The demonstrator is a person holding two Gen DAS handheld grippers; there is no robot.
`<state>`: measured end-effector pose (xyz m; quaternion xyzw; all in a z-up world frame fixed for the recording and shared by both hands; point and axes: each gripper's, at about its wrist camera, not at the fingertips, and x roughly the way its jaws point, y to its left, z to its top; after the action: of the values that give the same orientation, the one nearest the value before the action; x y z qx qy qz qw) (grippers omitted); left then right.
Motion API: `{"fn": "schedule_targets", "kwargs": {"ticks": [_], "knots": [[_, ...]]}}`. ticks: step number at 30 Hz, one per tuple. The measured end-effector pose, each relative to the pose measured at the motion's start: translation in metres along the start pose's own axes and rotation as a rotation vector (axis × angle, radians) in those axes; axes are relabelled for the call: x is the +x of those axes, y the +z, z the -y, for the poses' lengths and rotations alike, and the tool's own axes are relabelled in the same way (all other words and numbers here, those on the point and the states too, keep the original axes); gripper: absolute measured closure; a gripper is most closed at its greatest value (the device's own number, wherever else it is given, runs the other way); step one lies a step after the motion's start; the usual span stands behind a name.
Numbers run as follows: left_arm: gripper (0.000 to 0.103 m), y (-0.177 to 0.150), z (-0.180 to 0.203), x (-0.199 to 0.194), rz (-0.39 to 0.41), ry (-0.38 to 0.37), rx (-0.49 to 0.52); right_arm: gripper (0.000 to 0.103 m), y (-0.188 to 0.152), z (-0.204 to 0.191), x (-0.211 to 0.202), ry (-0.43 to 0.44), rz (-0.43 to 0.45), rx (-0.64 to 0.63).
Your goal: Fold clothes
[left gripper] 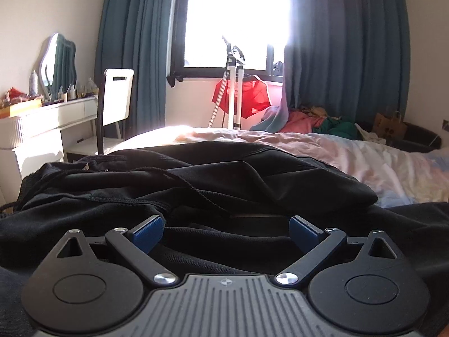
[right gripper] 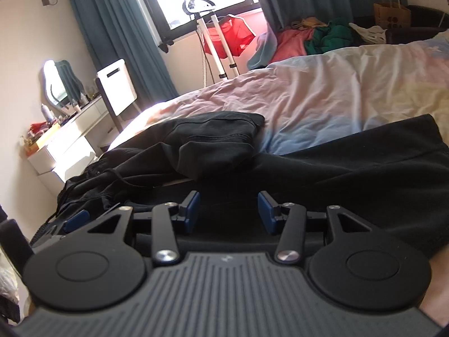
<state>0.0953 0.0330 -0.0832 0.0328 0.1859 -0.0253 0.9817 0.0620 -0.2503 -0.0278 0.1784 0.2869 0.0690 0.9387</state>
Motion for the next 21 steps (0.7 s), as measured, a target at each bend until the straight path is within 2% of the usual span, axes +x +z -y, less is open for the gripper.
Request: {"fn": "schedule_targets", "kwargs": {"ticks": [3, 6, 8, 11, 13, 16, 18, 21], "knots": [[0.008, -0.013, 0.024, 0.003, -0.017, -0.003, 0.135, 0.053, -0.007, 0.018, -0.023, -0.03, 0.053, 0.08], [0.008, -0.02, 0.047, 0.012, -0.062, -0.003, 0.23, 0.053, -0.005, 0.032, -0.029, -0.049, 0.085, 0.092], [0.008, -0.014, 0.065, 0.02, -0.068, 0.016, 0.275, 0.053, -0.003, 0.039, -0.028, -0.074, 0.097, 0.088], [0.008, 0.011, 0.098, 0.037, -0.041, 0.0, 0.322, 0.053, -0.001, 0.056, -0.027, -0.086, 0.103, 0.134], [0.007, 0.033, 0.132, 0.058, -0.026, -0.021, 0.375, 0.054, 0.0, 0.069, -0.027, -0.083, 0.106, 0.175], [0.006, 0.06, 0.186, 0.104, -0.079, -0.04, 0.463, 0.053, -0.001, 0.095, -0.028, -0.131, 0.127, 0.27], [0.007, 0.072, 0.221, 0.14, -0.12, -0.012, 0.504, 0.053, -0.004, 0.115, -0.029, -0.152, 0.149, 0.352], [0.009, 0.071, 0.261, 0.191, -0.208, 0.048, 0.62, 0.053, -0.009, 0.137, -0.026, -0.183, 0.157, 0.441]]}}
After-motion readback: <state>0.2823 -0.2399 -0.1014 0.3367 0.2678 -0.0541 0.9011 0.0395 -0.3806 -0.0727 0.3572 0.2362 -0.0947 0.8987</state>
